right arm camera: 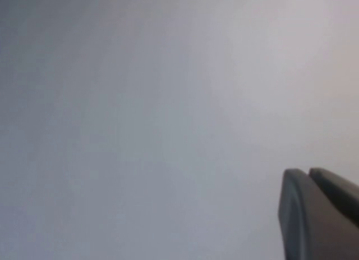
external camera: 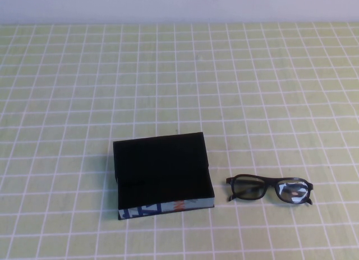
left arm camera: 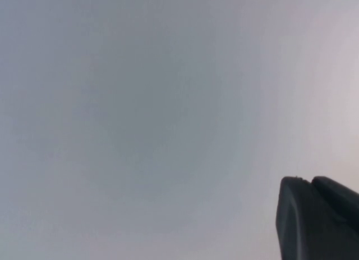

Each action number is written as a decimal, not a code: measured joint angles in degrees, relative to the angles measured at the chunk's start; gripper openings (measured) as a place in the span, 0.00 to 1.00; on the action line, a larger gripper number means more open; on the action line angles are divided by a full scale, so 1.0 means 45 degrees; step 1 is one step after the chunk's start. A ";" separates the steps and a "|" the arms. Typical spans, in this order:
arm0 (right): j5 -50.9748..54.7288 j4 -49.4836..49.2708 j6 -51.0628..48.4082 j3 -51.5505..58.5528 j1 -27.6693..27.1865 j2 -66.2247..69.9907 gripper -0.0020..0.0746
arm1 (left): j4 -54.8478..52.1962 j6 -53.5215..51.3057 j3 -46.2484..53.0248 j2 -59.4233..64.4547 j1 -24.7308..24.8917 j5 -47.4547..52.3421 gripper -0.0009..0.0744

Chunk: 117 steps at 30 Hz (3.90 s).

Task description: Return glasses to glasses case

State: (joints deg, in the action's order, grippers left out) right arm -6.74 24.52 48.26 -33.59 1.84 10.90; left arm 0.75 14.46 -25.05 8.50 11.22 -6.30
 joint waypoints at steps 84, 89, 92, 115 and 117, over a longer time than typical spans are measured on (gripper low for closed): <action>1.3408 -0.7943 -2.0820 -0.8285 0.4424 2.1045 0.18 | 0.1190 -0.0217 -0.2293 0.7064 0.0026 0.9968 0.01; 1.3675 -0.8110 -2.0820 -0.8344 0.4424 2.1018 0.06 | 0.1190 -0.0217 -0.2293 0.7064 0.0026 0.9994 0.01; 1.3782 -0.8131 -2.0820 -0.8367 0.4424 2.1017 0.04 | 0.1190 -0.0217 -0.2293 0.7064 0.0026 1.0046 0.01; 1.6945 -0.9136 -2.1197 -1.5030 0.4845 2.1068 0.03 | 0.1190 -0.0247 -0.2293 0.7064 0.0026 1.0510 0.01; 1.7025 -0.9192 -2.1413 -1.5415 0.5298 2.1068 0.03 | 0.1190 -0.0247 -0.2293 0.7064 0.0026 1.0510 0.01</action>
State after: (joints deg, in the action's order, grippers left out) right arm 69.87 -16.85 -48.10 -102.96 25.68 105.71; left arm 6.11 13.34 -35.37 40.29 11.34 40.99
